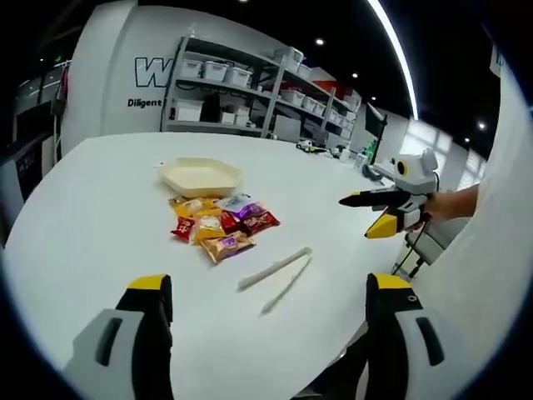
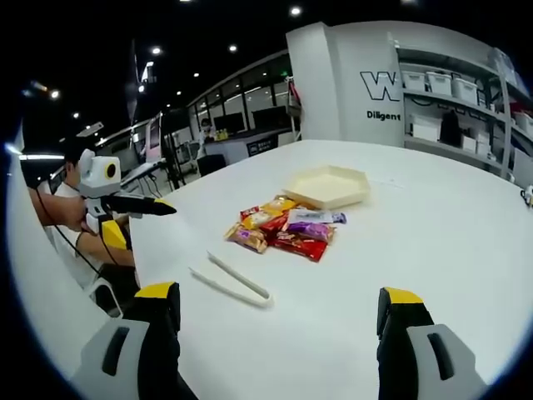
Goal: Place the target food into the container with the food tongs after gripping and lifting it, then release it inside without dropping or visibly crushing the food.
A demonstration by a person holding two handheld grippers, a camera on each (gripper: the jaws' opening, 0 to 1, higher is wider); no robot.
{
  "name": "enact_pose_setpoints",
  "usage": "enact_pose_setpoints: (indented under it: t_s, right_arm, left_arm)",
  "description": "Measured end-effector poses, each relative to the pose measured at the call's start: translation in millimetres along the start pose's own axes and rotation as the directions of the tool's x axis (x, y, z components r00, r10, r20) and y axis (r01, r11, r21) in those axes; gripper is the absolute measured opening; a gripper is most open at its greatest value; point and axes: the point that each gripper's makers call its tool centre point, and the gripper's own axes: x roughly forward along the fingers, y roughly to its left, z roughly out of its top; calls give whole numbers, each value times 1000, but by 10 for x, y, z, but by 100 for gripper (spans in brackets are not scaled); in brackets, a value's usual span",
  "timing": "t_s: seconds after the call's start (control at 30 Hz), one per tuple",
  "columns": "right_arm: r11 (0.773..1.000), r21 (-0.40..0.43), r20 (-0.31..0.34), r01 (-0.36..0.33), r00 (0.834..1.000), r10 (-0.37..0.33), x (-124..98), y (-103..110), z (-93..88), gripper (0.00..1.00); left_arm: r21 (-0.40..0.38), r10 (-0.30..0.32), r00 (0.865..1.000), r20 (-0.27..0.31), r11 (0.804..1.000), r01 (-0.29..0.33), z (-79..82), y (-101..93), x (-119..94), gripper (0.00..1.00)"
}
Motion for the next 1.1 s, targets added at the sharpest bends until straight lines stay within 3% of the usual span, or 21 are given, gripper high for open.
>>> enact_pose_setpoints:
  t_s: [1.1]
  right_arm:
    - [1000,2,-14,-12,1000,12,22,1,-36,99]
  left_arm:
    - [11,8,1000,-10,1000,-8,5,15,41,97]
